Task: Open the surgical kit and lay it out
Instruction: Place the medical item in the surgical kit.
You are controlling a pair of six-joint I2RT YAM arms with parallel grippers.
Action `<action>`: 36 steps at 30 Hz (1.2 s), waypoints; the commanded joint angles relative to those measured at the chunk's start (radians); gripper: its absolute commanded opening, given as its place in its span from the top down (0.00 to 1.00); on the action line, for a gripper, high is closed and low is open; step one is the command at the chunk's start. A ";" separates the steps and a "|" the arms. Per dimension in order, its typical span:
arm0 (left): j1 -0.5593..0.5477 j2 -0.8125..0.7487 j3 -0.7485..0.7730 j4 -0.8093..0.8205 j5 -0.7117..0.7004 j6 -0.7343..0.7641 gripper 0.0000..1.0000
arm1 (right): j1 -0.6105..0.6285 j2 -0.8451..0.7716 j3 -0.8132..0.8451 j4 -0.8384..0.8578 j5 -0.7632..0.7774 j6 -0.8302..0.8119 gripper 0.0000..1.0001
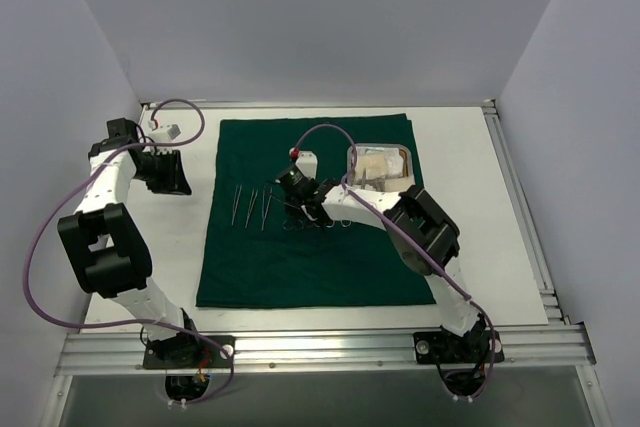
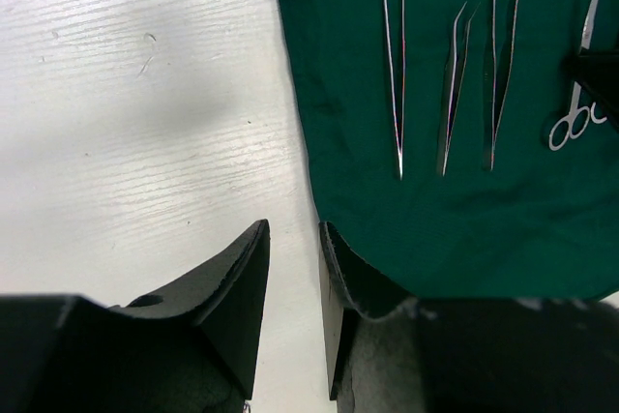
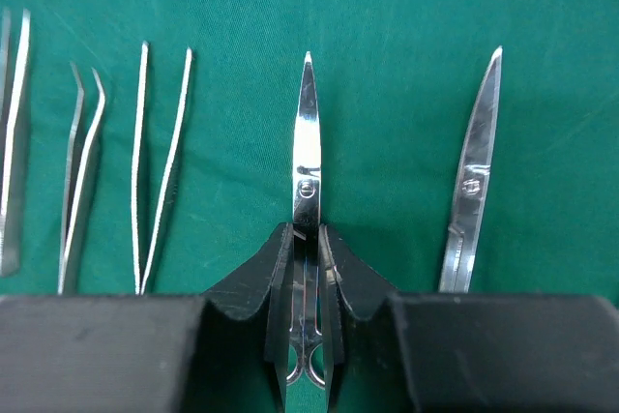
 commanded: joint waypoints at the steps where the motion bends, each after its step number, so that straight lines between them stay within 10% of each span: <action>1: 0.011 -0.040 0.010 -0.005 0.025 0.025 0.64 | 0.005 0.003 0.043 -0.003 0.015 0.029 1.00; 21: 0.016 -0.039 0.007 -0.007 0.028 0.027 0.64 | -0.005 0.029 0.012 0.026 0.018 0.068 1.00; 26: 0.016 -0.036 0.007 -0.007 0.026 0.027 0.64 | -0.006 0.017 0.012 0.022 0.020 0.068 0.81; 36: 0.016 -0.039 0.010 -0.011 0.023 0.028 0.64 | -0.009 -0.128 0.029 0.008 0.047 0.014 0.73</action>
